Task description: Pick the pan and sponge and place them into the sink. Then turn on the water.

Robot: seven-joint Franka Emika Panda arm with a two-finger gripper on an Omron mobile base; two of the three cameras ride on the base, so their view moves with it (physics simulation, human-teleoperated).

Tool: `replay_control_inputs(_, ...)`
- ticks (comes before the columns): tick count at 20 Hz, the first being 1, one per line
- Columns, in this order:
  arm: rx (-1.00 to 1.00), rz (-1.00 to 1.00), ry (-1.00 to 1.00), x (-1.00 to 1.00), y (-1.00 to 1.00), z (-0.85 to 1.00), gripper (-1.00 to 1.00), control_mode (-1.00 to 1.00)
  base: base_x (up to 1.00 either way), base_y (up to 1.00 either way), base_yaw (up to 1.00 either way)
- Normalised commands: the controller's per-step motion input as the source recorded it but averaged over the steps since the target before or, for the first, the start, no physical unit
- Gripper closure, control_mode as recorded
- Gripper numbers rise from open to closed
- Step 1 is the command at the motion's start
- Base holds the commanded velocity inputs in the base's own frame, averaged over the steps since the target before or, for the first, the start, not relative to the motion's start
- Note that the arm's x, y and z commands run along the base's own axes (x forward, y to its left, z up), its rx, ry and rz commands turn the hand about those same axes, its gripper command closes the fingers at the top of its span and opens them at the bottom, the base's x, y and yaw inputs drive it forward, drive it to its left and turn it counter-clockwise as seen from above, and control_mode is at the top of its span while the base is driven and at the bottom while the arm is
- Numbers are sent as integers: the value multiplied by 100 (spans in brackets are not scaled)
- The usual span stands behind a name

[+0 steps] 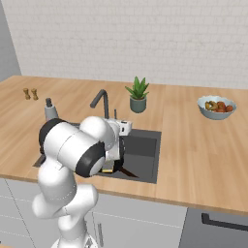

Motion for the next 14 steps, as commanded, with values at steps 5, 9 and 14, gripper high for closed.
replay_control_inputs(5,0,4,-12,4,0,-47,-100,-100,0,0,0)
replay_control_inputs(9,0,1,-12,0,0,-47,-100,-100,0,0,0)
replay_control_inputs(14,0,0,-19,9,0,-48,-100,-100,0,0,0)
